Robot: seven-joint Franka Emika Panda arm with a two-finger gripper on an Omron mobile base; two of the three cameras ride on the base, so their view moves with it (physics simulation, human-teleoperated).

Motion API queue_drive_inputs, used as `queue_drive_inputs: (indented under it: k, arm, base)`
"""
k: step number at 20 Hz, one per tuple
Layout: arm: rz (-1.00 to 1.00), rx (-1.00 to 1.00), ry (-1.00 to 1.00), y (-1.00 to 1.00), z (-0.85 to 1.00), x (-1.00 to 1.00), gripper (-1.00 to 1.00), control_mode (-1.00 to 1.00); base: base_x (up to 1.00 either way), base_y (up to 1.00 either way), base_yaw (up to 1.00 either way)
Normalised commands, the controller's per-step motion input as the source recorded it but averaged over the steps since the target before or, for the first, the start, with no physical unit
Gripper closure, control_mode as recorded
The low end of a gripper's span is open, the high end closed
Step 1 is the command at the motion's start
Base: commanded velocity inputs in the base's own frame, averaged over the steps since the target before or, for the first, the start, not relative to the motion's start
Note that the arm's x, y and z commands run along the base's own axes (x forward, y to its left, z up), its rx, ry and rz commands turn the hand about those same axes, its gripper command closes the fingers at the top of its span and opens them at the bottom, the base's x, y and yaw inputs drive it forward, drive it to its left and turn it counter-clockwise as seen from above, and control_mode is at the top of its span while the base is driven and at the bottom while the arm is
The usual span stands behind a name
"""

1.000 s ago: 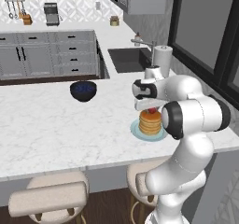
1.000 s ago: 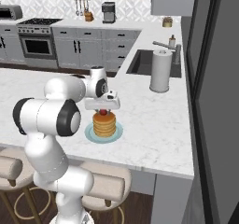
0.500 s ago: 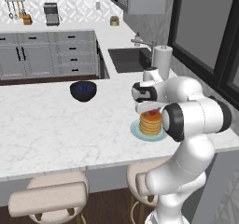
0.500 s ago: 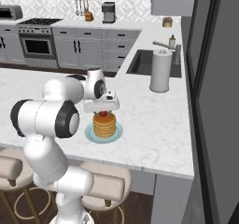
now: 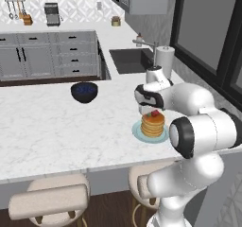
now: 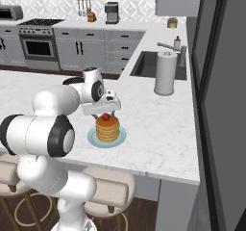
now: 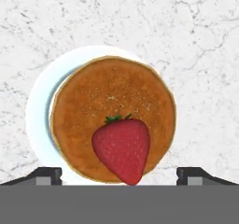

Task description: Take the strawberry from the fridge and place it on top of the pancake, located on the dining counter.

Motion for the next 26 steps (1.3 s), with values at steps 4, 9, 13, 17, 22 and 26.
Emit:
queue_drive_inputs:
  k: [4,9,13,17,22,26]
  arm:
    - [0.08,-0.08,-0.20,0.01,0.51,-0.68,-1.00,-1.00]
    - [0.04,-0.03,-0.19,0.05,0.43,-0.94,-1.00,-1.00]
    - [0.04,0.00,-0.10,0.04,0.55,-0.93,-1.00,-1.00]
    - [0.05,0.00,-0.03,0.00,0.76,-0.73,-1.00,-1.00]
    - [0.06,0.00,-0.01,0.05,0.82,-0.53,-1.00,-1.00]
    - [0.08,0.00,0.00,0.02,0.81,-0.51,-1.00,-1.00]
  base:
    - [0.00,0.00,0.00]
    - [0.00,0.00,0.00]
    - [0.00,0.00,0.00]
    - [0.00,0.00,0.00]
    - [0.00,0.00,0.00]
    - [0.00,0.00,0.00]
